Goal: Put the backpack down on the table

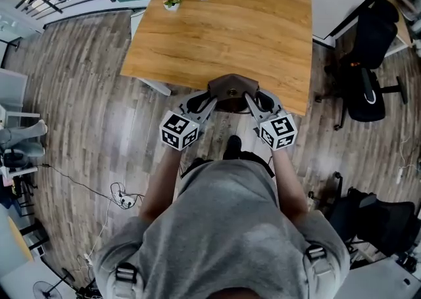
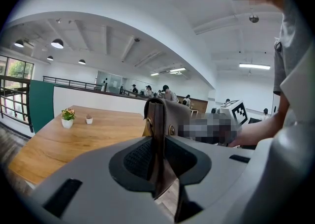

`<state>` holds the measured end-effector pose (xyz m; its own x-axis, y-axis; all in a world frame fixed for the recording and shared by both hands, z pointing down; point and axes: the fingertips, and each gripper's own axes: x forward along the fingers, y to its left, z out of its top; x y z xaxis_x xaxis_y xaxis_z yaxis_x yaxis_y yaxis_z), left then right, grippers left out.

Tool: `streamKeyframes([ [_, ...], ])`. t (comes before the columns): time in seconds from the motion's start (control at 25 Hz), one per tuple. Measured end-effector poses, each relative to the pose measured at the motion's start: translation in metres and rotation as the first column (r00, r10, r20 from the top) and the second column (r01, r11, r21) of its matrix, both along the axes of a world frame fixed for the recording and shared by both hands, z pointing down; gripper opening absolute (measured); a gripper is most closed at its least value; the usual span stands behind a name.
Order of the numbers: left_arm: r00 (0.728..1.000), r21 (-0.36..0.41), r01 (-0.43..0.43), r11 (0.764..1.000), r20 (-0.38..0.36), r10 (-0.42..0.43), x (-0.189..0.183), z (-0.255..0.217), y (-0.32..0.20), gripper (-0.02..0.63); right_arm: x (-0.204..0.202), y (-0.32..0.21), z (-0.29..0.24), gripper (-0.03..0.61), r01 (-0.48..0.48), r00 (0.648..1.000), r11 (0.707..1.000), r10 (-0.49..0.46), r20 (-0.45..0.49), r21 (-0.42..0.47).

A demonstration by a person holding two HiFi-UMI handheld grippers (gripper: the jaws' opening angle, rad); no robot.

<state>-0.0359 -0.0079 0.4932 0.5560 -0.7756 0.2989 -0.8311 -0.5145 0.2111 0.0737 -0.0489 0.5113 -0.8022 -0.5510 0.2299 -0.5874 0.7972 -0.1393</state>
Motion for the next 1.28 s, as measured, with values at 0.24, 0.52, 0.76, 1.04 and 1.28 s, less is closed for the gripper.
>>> streamKeyframes([
  [0.24,1.000,0.007,0.028,1.000,0.006,-0.028,0.008,0.000,-0.013,0.097,0.007,-0.017,0.000,0.101,0.031,1.000,0.999,-0.031,0.005,0.010],
  [0.52,0.998,0.014,0.064,0.998,0.009,-0.064,0.015,-0.001,-0.030,0.095,0.013,-0.034,-0.001,0.101,0.073,0.997,0.997,-0.073,-0.001,0.022],
  [0.76,0.997,0.018,0.073,0.997,0.016,-0.074,0.020,0.001,-0.037,0.095,0.018,-0.043,-0.001,0.101,0.091,0.996,0.995,-0.091,0.001,0.030],
  [1.04,0.997,0.030,0.079,0.996,0.017,-0.080,0.018,-0.001,-0.051,0.095,0.017,-0.054,-0.004,0.101,0.100,0.995,0.994,-0.100,-0.001,0.035],
  [1.28,0.997,0.047,0.063,0.997,0.040,-0.065,0.020,-0.001,-0.069,0.095,0.021,-0.069,-0.003,0.104,0.099,0.995,0.994,-0.099,-0.008,0.041],
])
